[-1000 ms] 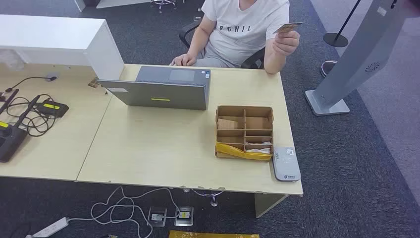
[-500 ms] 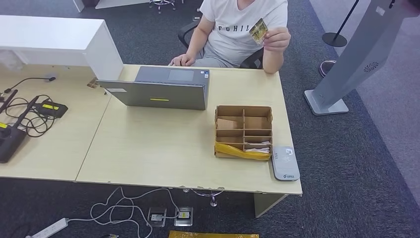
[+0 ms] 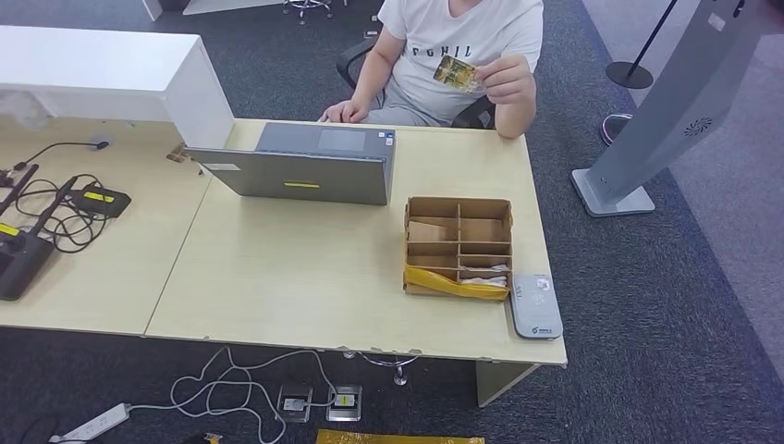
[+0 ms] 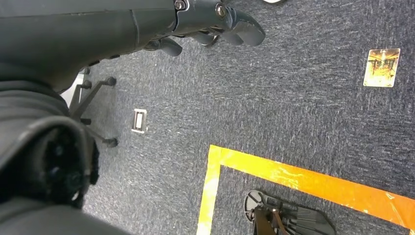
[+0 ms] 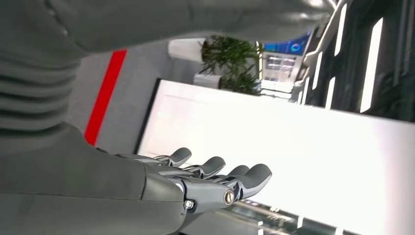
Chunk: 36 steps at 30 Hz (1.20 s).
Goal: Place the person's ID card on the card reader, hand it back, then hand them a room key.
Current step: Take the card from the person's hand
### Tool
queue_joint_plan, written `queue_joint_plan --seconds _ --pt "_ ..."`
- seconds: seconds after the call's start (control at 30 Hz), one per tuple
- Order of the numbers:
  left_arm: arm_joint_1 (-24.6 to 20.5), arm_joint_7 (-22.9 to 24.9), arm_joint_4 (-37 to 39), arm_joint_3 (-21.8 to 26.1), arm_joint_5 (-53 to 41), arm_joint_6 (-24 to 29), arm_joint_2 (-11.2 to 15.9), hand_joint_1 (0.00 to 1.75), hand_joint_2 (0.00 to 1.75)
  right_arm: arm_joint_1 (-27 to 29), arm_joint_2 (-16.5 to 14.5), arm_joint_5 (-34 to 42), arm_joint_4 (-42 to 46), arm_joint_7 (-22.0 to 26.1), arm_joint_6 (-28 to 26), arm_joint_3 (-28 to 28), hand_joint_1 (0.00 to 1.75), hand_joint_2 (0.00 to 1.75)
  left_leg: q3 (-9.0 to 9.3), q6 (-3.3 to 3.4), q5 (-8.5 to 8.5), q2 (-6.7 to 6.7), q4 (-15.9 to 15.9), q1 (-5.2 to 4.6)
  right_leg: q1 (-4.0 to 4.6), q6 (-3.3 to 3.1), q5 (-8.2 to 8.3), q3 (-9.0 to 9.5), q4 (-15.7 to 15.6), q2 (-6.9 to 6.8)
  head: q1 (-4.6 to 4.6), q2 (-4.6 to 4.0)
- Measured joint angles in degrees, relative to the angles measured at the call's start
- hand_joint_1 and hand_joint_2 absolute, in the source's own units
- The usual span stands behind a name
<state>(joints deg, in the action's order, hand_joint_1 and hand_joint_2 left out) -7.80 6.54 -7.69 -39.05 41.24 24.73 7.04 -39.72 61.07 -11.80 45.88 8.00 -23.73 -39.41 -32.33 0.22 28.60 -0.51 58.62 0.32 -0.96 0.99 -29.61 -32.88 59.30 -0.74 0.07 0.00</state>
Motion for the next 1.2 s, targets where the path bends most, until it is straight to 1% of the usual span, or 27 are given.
queue_joint_plan --seconds 0.13,0.3,0.4,0.5,0.67,0.77,0.9,1.03,1.2 --pt "0.01 -0.02 0.0 -0.03 0.01 -0.03 0.0 0.0 0.0 0.04 0.02 0.45 4.7 0.0 -0.47 6.04 0.0 1.75 0.02 0.04 -0.05 -0.17 0.01 0.0 0.0 0.01 0.0 0.01 -0.01 -0.17 0.01 0.0" --pt "0.02 -0.23 0.0 -0.46 -0.11 -0.05 0.0 0.0 0.0 0.38 0.04 0.13 9.53 1.75 -0.61 12.47 0.0 1.75 -0.02 0.04 -0.06 -0.24 0.01 0.0 0.0 0.0 0.0 0.0 0.0 -0.21 0.0 0.0" --pt "0.0 -0.34 0.0 -0.89 -0.06 -0.05 -0.01 0.0 0.0 0.35 0.01 -2.98 12.88 1.87 0.14 17.44 0.0 1.75 -0.08 0.03 -0.06 -0.24 0.0 0.01 0.01 0.0 0.0 0.0 0.0 -0.21 -0.01 0.0" --pt "0.0 -0.32 0.0 -1.13 0.14 -0.04 -0.02 0.0 0.0 -0.38 -0.39 -7.71 15.71 2.21 1.01 22.94 0.0 1.75 -0.13 0.01 -0.07 -0.24 0.0 0.04 0.05 0.0 0.0 0.0 0.01 -0.21 0.01 0.0" --pt "0.0 -0.13 0.0 -1.46 0.55 -0.01 -0.02 0.0 0.0 -2.53 -2.02 -16.58 19.82 2.68 2.08 33.25 0.0 1.75 -0.1 -0.04 -0.13 -0.35 0.0 0.07 0.07 0.0 0.0 0.0 0.02 -0.29 0.02 0.0" --pt "-0.01 -0.13 0.0 -1.72 0.72 -0.01 -0.02 0.0 0.0 -3.72 -3.05 -20.14 21.65 2.63 3.15 39.01 0.0 1.75 -0.1 -0.05 -0.15 -0.42 0.0 0.09 0.08 0.0 0.0 0.0 0.02 -0.35 0.0 0.0" --pt "0.05 -0.13 -0.02 -2.09 0.76 -0.08 -0.01 0.0 0.0 -4.51 -4.2 -22.6 22.98 2.21 3.99 43.02 0.0 1.75 -0.19 -0.03 -0.17 -0.61 0.01 0.08 0.07 -0.01 -0.01 -0.05 0.02 -0.54 0.02 0.0" --pt "-0.02 -0.25 -0.01 -2.76 0.57 -0.57 0.22 0.0 0.0 -5.37 -5.26 -25.34 25.61 1.66 4.75 50.01 0.0 1.75 -0.08 -0.06 -0.14 -0.42 0.01 0.09 0.09 -0.01 -0.01 -0.08 0.01 -0.31 -0.01 0.0" --pt "0.15 -0.53 -0.02 -2.92 0.57 -0.82 0.26 0.0 0.0 -5.48 -5.77 -26.95 26.8 1.36 5.25 53.66 0.0 1.75 -0.16 -0.06 -0.15 -0.58 0.01 0.1 0.1 -0.01 -0.01 -0.08 0.01 -0.47 0.03 0.0"
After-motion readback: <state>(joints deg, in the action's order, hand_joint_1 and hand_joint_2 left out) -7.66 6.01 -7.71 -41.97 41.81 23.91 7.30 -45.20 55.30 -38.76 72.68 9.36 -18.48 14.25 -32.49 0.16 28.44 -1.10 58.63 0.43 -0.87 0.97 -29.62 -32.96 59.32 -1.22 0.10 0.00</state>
